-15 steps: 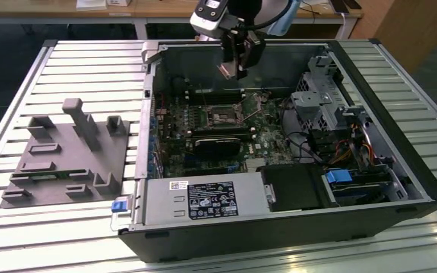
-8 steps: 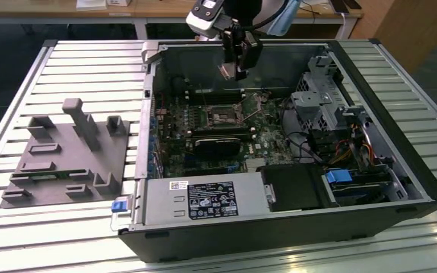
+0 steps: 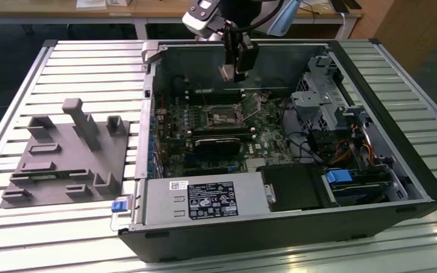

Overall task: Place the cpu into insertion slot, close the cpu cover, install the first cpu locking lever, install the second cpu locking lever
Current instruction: 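Place the cpu into insertion slot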

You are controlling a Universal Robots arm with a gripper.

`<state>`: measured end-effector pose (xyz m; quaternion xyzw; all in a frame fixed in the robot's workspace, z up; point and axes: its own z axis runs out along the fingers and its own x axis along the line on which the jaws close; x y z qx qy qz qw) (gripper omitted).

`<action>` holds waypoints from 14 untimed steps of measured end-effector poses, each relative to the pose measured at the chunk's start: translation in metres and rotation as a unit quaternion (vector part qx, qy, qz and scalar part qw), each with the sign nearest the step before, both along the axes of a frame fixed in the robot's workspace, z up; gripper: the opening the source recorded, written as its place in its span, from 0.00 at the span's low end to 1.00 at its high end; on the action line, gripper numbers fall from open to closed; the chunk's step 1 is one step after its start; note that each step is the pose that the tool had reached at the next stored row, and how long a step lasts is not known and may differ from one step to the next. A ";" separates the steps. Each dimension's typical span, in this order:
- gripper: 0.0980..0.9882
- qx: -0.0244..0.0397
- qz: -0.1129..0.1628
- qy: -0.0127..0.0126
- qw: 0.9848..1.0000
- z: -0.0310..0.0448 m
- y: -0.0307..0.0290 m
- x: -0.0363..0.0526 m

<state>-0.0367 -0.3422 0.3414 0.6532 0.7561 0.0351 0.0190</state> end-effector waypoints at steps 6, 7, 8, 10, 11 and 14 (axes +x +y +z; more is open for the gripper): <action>0.50 0.000 -0.016 0.007 1.000 -0.0027 0.0000 0.0000; 0.50 0.000 -0.017 0.008 1.000 -0.0033 0.0000 0.0000; 0.50 0.000 -0.018 0.010 1.000 -0.0039 0.0000 0.0000; 0.50 -0.001 -0.021 0.012 1.000 -0.0052 0.0000 0.0000; 0.50 -0.001 -0.022 0.013 1.000 -0.0059 0.0000 0.0000; 0.50 -0.003 -0.023 0.014 1.000 -0.0073 0.0000 0.0001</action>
